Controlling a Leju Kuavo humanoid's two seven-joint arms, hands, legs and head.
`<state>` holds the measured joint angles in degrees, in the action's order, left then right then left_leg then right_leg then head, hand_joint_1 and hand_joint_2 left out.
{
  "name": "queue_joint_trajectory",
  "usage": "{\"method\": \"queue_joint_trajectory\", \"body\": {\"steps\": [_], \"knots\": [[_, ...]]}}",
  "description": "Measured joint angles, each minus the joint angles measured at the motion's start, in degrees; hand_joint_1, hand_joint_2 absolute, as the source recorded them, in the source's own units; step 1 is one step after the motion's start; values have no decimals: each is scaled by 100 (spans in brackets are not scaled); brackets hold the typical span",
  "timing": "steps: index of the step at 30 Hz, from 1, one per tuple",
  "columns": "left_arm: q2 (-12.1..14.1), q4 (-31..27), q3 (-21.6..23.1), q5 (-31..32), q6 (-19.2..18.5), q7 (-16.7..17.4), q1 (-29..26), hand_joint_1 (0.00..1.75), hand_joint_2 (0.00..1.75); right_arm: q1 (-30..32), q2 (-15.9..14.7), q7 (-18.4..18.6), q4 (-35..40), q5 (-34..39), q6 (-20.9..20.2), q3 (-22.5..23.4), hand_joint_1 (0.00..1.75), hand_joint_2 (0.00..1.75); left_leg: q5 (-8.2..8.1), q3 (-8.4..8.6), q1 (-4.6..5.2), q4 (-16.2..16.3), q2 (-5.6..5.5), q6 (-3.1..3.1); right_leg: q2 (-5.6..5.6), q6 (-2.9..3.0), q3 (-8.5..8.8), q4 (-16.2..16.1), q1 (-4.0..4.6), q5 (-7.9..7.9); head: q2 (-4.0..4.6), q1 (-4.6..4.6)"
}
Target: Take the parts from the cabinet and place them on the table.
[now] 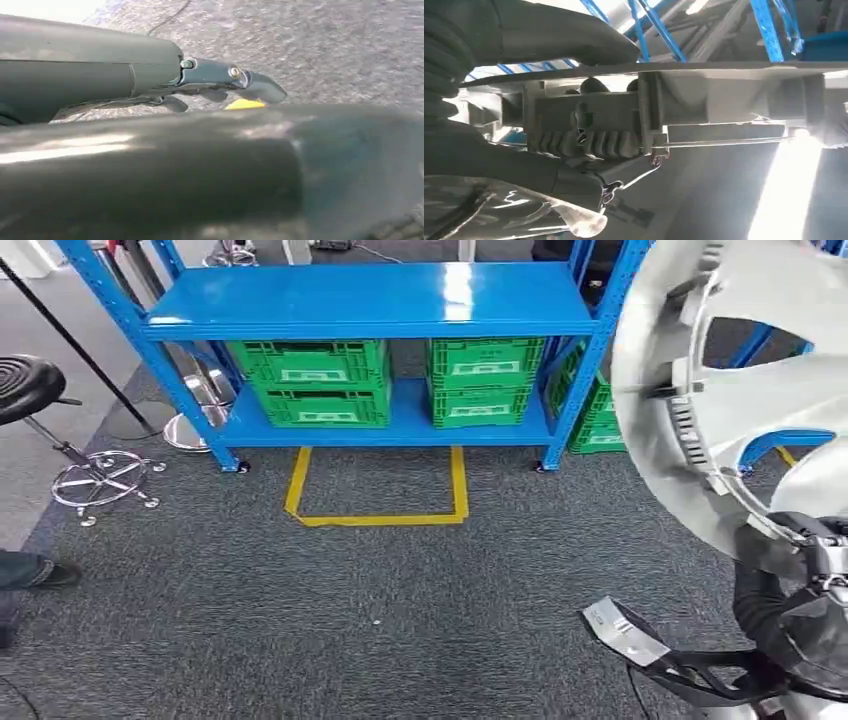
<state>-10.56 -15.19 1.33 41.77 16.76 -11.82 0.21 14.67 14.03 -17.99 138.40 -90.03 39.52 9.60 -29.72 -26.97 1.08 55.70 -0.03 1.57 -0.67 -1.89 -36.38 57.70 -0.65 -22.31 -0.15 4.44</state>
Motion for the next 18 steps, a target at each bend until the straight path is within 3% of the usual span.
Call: {"method": "queue_joint_trajectory", "body": {"steps": [1, 2, 4, 5, 6, 7, 9, 10, 11, 12, 13, 14, 16, 18], "knots": [[0, 0, 0, -2, 0, 0, 1, 0, 0, 10, 0, 0, -4, 0, 0, 0, 175, 175, 96, -41, -35, -42, 41, 28, 32, -7, -45, 56, -22, -169, 0, -29], [0, 0, 0, -4, -4, 6, 0, 0, 0, 11, 0, 0, -2, -4, 0, 2, 175, 175, 174, -151, -37, -44, 39, 85, 41, -37, -114, 224, -22, -529, 0, -4], [-15, -2, 0, -4, -13, 9, 0, 0, 0, 5, 0, 6, -2, 0, 0, 2, 175, 175, 324, -327, -36, -37, 46, 117, 46, -83, -266, 945, -30, -1252, 0, -2], [-13, -2, 0, -4, -13, 9, 1, 0, 0, 6, 0, 7, -2, -2, 0, 2, 175, 175, 408, -429, -35, -28, 47, 113, 45, -107, -300, 1343, -28, -1449, 0, -2], [-13, -2, 0, -4, -11, 11, 2, 0, 0, 7, 0, 13, -4, -2, 0, 2, 175, 175, 501, -555, -35, -18, 53, 103, 47, -122, -287, 1665, -29, -1417, 0, 4], [-13, -2, 0, -4, -13, 11, 1, 0, 0, 7, 0, 15, -4, -2, 0, 2, 175, 175, 585, -680, -35, -1, 60, 93, 46, -137, -190, 1751, -35, -1193, 0, -2], [-17, -2, 0, -4, -13, 15, 1, 0, 0, 5, 0, 20, -4, -2, 0, 2, 175, 175, 731, -939, -50, 66, 67, 56, 46, -157, 281, 1346, -50, -684, 0, -2], [-17, -2, 0, -4, -13, 15, 3, 0, 0, -2, 0, 20, -4, -2, 0, 2, 175, 175, 799, -1037, -56, 117, 63, 26, 44, -167, 678, 857, -58, -679, 0, 2], [-15, -7, 0, -4, -13, 17, 1, 0, 0, -16, 0, 24, -4, -2, 0, 2, 175, 175, 845, -1116, -37, 177, 57, -11, 44, -163, 1126, 233, -55, -982, -2, 4], [-20, -22, 0, -4, -13, 20, -1, 0, 0, -25, 0, 42, -2, -2, 0, 2, 175, 175, 905, -1169, -31, 232, 51, -41, 63, -98, 1479, -364, -34, -1227, 0, 4], [-15, -22, -2, -11, -11, 22, 0, 0, 0, -16, 0, 55, -15, -2, 0, 4, 175, 175, 980, -1170, -38, 203, 56, -68, 54, -54, 1329, -265, -17, -1216, 0, 11], [-11, -22, -2, -13, -9, 22, 5, 0, 0, -21, 0, 66, -13, 2, 0, 9, 175, 175, 1023, -1185, -45, 192, 54, -95, 59, -22, 1297, -259, -5, -1209, -2, 11], [-4, -22, -2, -15, -11, 20, -21, 0, 0, -5, -9, 147, -15, 55, 0, 15, 175, 175, 1050, -1227, -69, 195, 48, -174, 30, 119, 1193, -249, -38, -1092, 0, 9], [-4, -20, -2, -33, 13, 0, -40, 0, 0, -16, -13, 175, -15, 13, 0, 22, 175, 175, 283, -1317, -90, 645, 43, -249, 28, 178, 1075, -247, -35, -974, 0, -9]]}}
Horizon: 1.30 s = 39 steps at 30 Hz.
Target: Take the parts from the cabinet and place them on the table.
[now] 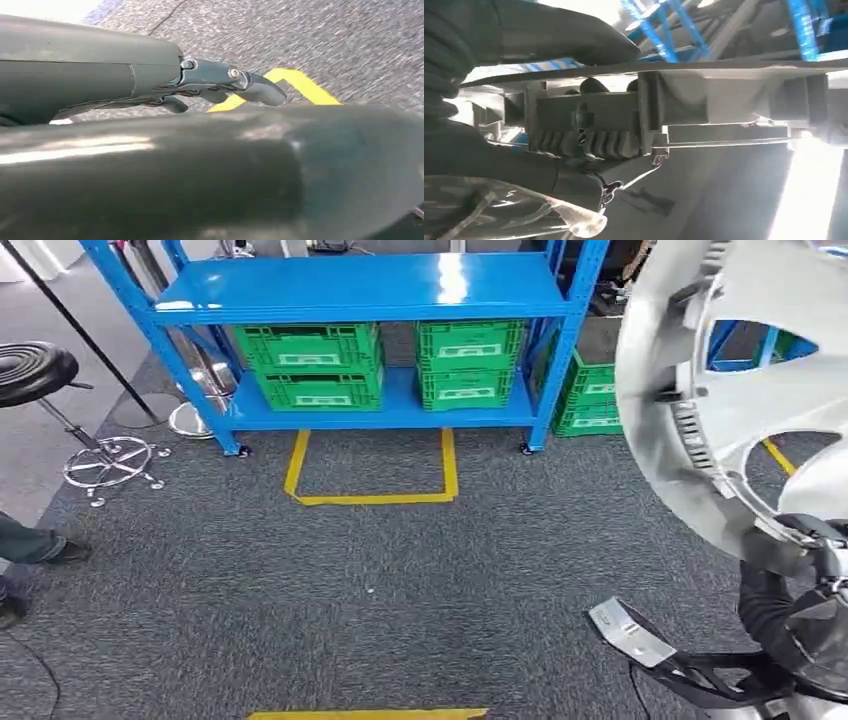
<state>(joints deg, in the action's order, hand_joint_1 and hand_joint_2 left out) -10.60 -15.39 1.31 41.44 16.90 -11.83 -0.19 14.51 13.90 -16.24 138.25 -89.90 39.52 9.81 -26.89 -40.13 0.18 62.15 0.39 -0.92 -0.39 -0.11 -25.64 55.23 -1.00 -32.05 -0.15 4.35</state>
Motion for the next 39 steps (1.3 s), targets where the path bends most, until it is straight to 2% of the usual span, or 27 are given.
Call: {"method": "queue_joint_trajectory", "body": {"steps": [1, 2, 3, 4, 5, 6, 7, 8, 9, 12, 13, 15, 17, 18, 19, 20, 22, 23, 24, 28, 29, 30, 31, 33, 35, 37, 39], "knots": [[9, 0, -2, 0, 0, -15, 8, 0, 0, 3, 0, 20, -2, -9, 0, 6, 175, 175, -340, -67, -9, 406, 0, -28, -2, 3, -56, 3, 0, 58, 0, -7], [13, 0, -4, 0, -2, -33, 13, 0, 0, 9, 0, 79, -2, -11, 0, 9, 175, 175, -558, -137, -15, 866, 0, -47, -10, 3, -118, 9, 1, 114, 0, -2], [15, 0, -4, -7, -2, -46, 14, 0, 0, 8, 0, 129, -2, -11, 0, 13, 175, 175, -586, -170, -22, 1215, 0, -60, -18, 0, -182, 18, 1, 162, 0, -7], [15, 0, -4, -9, -2, -48, 13, 0, 0, 8, 0, 136, -2, -11, 0, 18, 175, 175, -449, -133, -29, 1354, 0, -64, -19, -9, -239, 34, 1, 207, 0, -4], [17, 0, -4, -13, 0, -48, 13, 0, 0, 7, 0, 135, -2, -11, 0, 22, 175, 175, -242, 29, -37, 1244, -1, -57, -18, -19, -262, 60, 1, 252, 0, -2], [20, 0, -4, -15, -7, -46, 14, 0, 0, 6, 0, 135, -2, -9, 2, 24, 175, 175, -72, 307, -40, 873, -2, -37, -15, -35, -335, 88, -1, 283, 0, -4], [22, 0, -4, -15, -11, -41, 14, 0, 0, 10, 0, 133, -2, -11, 2, 26, 175, 175, 25, 663, -39, 347, -5, -3, -4, -51, -368, 111, -1, 300, 0, -7], [26, 0, -4, -15, -9, -37, 15, 0, 0, 8, 0, 133, -2, -11, 2, 30, 175, 175, -41, 978, -34, -177, -20, 46, -6, -71, -398, 129, -6, 313, 0, -2], [28, 0, -4, -15, -9, -37, 15, 0, 0, -1, 0, 153, -2, -11, 2, 33, 175, 175, -113, 1106, -15, -400, -26, 84, -9, -109, -442, 156, 24, 334, 0, 7], [37, 0, 11, -232, 18, -66, 23, 0, 0, -10, -7, 168, -2, -13, 2, 35, 175, 175, -145, 1066, 13, -485, -25, 148, -28, -225, -509, 154, 7, 422, 0, -2], [35, 0, 39, -325, 44, -83, 23, 0, 0, -11, -7, 166, -2, -11, 2, 37, 175, 175, -95, 1065, -48, -583, -14, 212, -32, -245, -554, 184, 19, 393, 0, 4], [33, 0, 42, -369, 83, -96, 28, 0, 0, -30, -7, 135, -4, -13, 2, 37, 175, 175, -27, 999, -35, -603, -5, 305, 14, -264, -780, 620, 14, 32, 0, 22], [28, 0, 44, -382, 92, -96, 24, 0, 0, -31, -7, 103, -4, -17, 2, 37, 175, 175, 26, 906, -5, -588, 1, 335, 20, -295, -1188, 1604, 11, -437, 0, 31], [31, 0, 42, -387, 94, -96, 19, 0, 0, -32, -7, 103, -4, -15, 2, 37, 175, 175, 50, 869, 9, -580, 4, 335, 20, -301, -1316, 1909, 13, -542, 0, 33], [31, 0, 42, -389, 94, -96, 16, 0, 0, -28, -7, 98, -4, -15, 2, 37, 175, 175, 76, 833, 25, -572, 3, 335, 19, -300, -1325, 1989, 12, -508, 0, 31], [28, 0, 44, -389, 92, -96, 15, 0, 0, -23, -7, 98, -7, -15, 2, 37, 175, 175, 94, 809, 35, -562, 3, 333, 19, -287, -1179, 1770, 13, -351, 0, 33], [24, 0, 44, -389, 94, -96, 16, 0, 0, -28, -9, 96, -7, -15, 2, 37, 175, 175, 111, 783, 44, -534, -1, 315, 17, -244, -561, 706, 17, 127, 0, 31], [22, 0, 46, -389, 92, -96, 17, 0, 0, -39, -9, 90, -4, -15, 2, 37, 175, 175, 122, 780, 46, -516, -1, 299, 12, -222, -306, 234, 18, 199, 0, 31], [22, 0, 46, -389, 94, -96, 18, 0, 0, -46, -9, 87, -7, -15, 2, 37, 175, 175, 136, 752, 93, -494, 0, 257, 12, -220, -255, 90, 47, 119, 0, 26], [26, 0, 74, -455, 77, -92, 15, 0, 0, -30, -11, 112, -7, -15, 2, 44, 175, 175, 235, 720, 75, -531, 3, 141, 33, -89, -343, 89, 61, 235, 0, 24], [33, 0, 74, -466, 79, -92, 13, 0, 0, -32, -13, 116, -11, -15, 2, 46, 175, 175, 180, 713, 66, -518, -7, 180, 23, -129, -296, 70, 58, 227, 0, 33], [35, 0, 77, -496, 94, -96, 17, 0, 0, -32, -15, 100, -11, -17, 2, 46, 175, 175, 205, 699, 88, -556, 3, 373, 25, -132, -345, 76, 47, 239, 0, -2], [39, 0, 77, -518, 98, -96, 7, 0, 0, -36, -15, 107, -15, -13, 2, 48, 175, 175, 211, 688, 92, -560, 2, 419, 25, -112, -332, 76, 54, 256, 0, 7], [52, 0, 142, -710, 98, -79, 0, 0, 0, -36, -63, 217, -44, -13, 2, 50, 175, 175, 248, 692, 90, -569, 2, 411, 22, -93, -362, 83, 62, 269, 0, -13], [66, 0, 219, -804, 103, -96, -4, 0, 0, -37, -63, 63, -52, -13, 2, 61, 175, 175, 317, 688, 84, -574, 2, 327, 20, -78, -356, 102, 68, 278, 0, -15], [72, 0, 242, -839, 103, -131, -1, 0, 0, -42, -61, -35, -52, -13, 2, 61, 175, 175, 341, 664, 82, -573, 2, 292, 22, -63, -362, 120, 70, 295, 0, -15], [77, 0, 286, -857, 107, -164, -2, 0, 0, -42, -61, -100, -52, -13, 2, 63, 175, 175, 344, 658, 76, -573, 2, 286, 23, -63, -370, 125, 75, 297, 0, -13]]}}
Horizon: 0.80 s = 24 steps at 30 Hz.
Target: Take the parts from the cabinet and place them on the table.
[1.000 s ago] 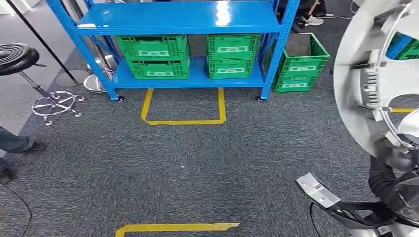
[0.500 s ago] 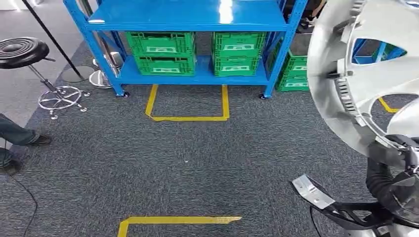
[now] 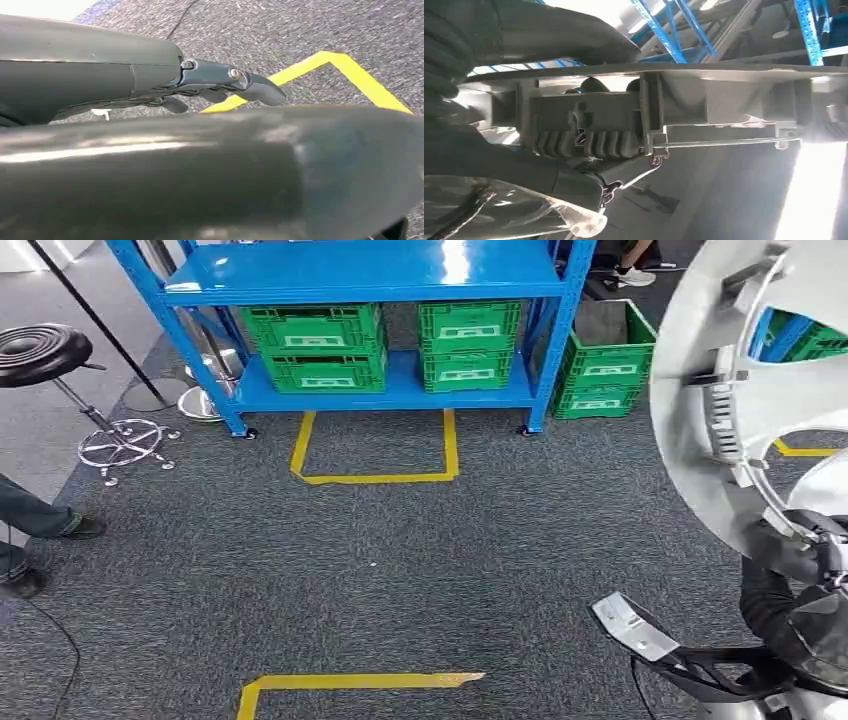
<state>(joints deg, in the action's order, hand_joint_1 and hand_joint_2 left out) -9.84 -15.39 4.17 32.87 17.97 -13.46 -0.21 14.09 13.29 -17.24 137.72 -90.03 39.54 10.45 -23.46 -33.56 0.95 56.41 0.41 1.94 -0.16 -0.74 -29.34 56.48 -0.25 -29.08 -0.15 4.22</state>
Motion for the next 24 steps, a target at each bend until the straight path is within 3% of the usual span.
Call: {"method": "queue_joint_trajectory", "body": {"steps": [3, 8, 24], "knots": [[2, 0, 37, 0, 9, -42, 10, 0, 0, -8, 0, -22, 0, 0, 0, 2, 175, 175, 3, -9, -6, -1, 0, -15, -2, 0, -8, 0, 6, -1, 0, 0], [2, 0, 42, -50, -15, -79, 26, 0, 0, -15, 0, -4, 0, -4, 0, 2, 175, 175, 2, -36, -13, -3, 0, -92, -2, -1, -34, 3, 6, 0, 0, 0], [22, 15, 40, -120, -66, -140, 28, 0, 0, -12, 0, 52, 0, -4, 0, 2, 175, 175, 5, -100, -9, 34, -1, -95, -1, -41, -75, 2, -4, 29, 0, 2]]}}
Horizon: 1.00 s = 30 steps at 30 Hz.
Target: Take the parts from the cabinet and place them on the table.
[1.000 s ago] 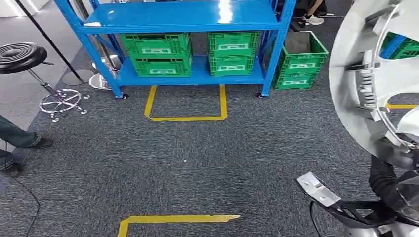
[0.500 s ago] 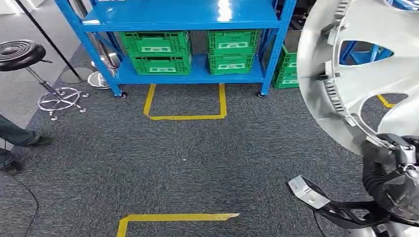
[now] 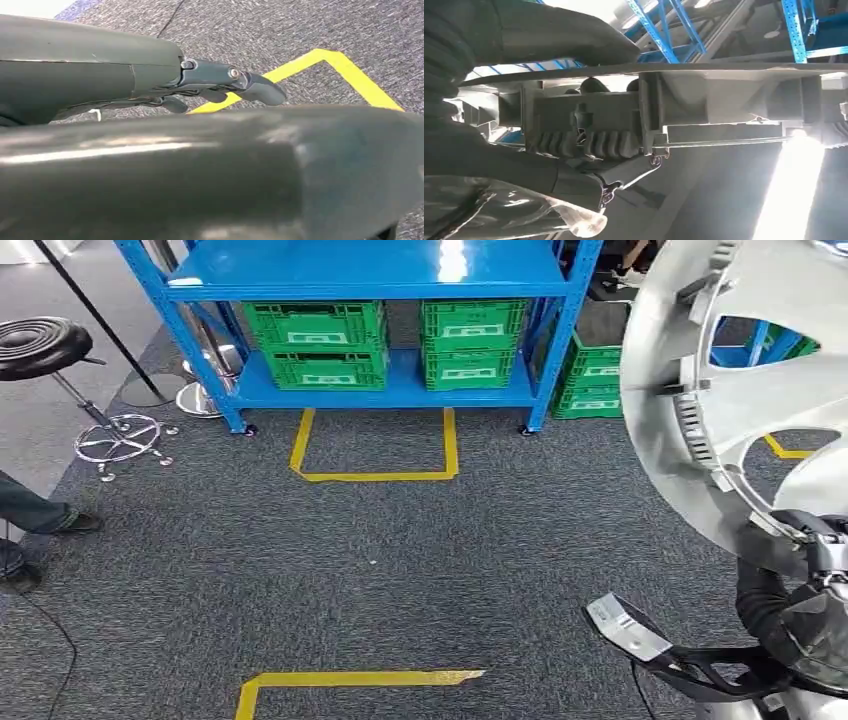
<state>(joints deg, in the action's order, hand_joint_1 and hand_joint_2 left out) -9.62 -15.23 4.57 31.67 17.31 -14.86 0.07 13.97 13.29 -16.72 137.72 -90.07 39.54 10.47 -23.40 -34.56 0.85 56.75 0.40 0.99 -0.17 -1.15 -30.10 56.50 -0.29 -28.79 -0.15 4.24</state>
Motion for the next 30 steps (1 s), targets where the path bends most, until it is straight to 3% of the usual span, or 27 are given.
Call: {"method": "queue_joint_trajectory", "body": {"steps": [12, 13, 14, 15, 16, 17, 19, 20, 21, 22, 23, 24, 25, 26, 27, 30], "knots": [[13, 4, 0, 24, 52, -15, 7, 0, 0, 11, -4, 234, 0, 0, 0, -140, 175, 175, -1, -4, 0, 4, 0, 1, 0, -2, 0, 0, -1, 1, 0, 0], [18, 7, 0, 24, 52, -15, 10, 0, 0, 11, -4, 243, 0, 0, 0, -146, 175, 175, -21, -14, 35, 41, -3, 26, -3, -55, 16, -63, -43, 38, 0, 2], [15, 7, 0, 33, 55, -17, 12, 0, 0, 8, -7, 256, 0, 2, 0, -155, 175, 175, 8, 12, 35, -20, -9, 114, 0, -91, 32, -97, -42, 61, 0, -4], [9, 7, 0, 55, 55, -22, 19, 0, 0, 16, -7, 275, 9, 2, 0, -175, 175, 175, 106, 108, -8, -234, 12, 164, 12, -117, 38, -149, 3, 73, 0, -18], [9, 7, 0, 59, 57, -31, 29, 0, 0, 27, -18, 293, 4, 2, 0, -179, 175, 175, 178, 192, -35, -381, 53, 158, 14, -115, -5, -71, -11, -18, 0, 9], [7, 7, 0, 63, 57, -33, 42, 0, 0, 6, -46, 330, 4, 4, 0, -188, 175, 175, 218, 206, -51, -448, 62, 191, 22, -127, -137, 206, -16, -234, 0, 18], [0, 9, 0, 72, 55, -33, 51, 0, 0, 6, -66, 372, 4, 7, 0, -195, 175, 175, 230, 167, -66, -439, 118, 177, 22, -203, -542, 1061, -68, -650, 0, 22], [-2, 13, 0, 72, 55, -33, 49, 0, 0, 13, -88, 389, 2, 4, 0, -199, 175, 175, 226, 154, -72, -431, 152, 163, 19, -248, -704, 1385, -103, -756, 0, 11], [0, 15, 0, 72, 55, -33, 49, 0, 0, 25, -96, 389, 0, 0, 0, -212, 175, 175, 224, 126, -93, -402, 189, 127, 13, -297, -760, 1477, -142, -714, 0, 13], [0, 17, 0, 72, 55, -33, 50, 0, 0, 25, -118, 398, -2, 2, 0, -221, 175, 175, 210, 84, -125, -347, 230, 81, -5, -355, -655, 1267, -178, -537, 0, 13], [-2, 17, 0, 72, 55, -33, 50, 0, 0, 19, -138, 402, 0, 2, 0, -223, 175, 175, 182, 36, -166, -266, 267, 29, -40, -417, -449, 858, -217, -309, 0, 15], [-11, 17, 0, 72, 55, -33, 49, 0, 0, 18, -144, 400, 0, 2, 0, -227, 175, 175, 132, -29, -220, -138, 308, -43, -149, -492, -164, 319, -265, -76, 0, 13], [0, 17, 0, 72, 57, -33, 48, 0, 0, 6, -151, 398, -2, 2, 0, -232, 175, 175, 72, -92, -248, 20, 343, -122, -361, -554, 0, 40, -277, -103, 0, 26], [44, 20, 0, 72, 61, -33, 42, 0, 0, 13, -162, 387, -13, -2, 0, -234, 175, 175, 9, -119, -199, 126, 353, -183, -419, -505, -128, 156, -267, -90, 0, 61], [9, 20, 2, 72, 68, -44, 39, 0, 0, 4, -164, 385, -7, 2, 7, -247, 175, 175, -43, -116, -204, 167, 379, -219, -311, -330, -143, 239, -245, -132, -2, 30], [22, 22, 0, 63, 70, -48, 32, 0, 0, 21, -168, 365, -7, 2, 7, -271, 175, 175, -50, -72, -232, 162, 509, -270, -163, -177, -225, 290, -238, -114, 0, -20]]}}
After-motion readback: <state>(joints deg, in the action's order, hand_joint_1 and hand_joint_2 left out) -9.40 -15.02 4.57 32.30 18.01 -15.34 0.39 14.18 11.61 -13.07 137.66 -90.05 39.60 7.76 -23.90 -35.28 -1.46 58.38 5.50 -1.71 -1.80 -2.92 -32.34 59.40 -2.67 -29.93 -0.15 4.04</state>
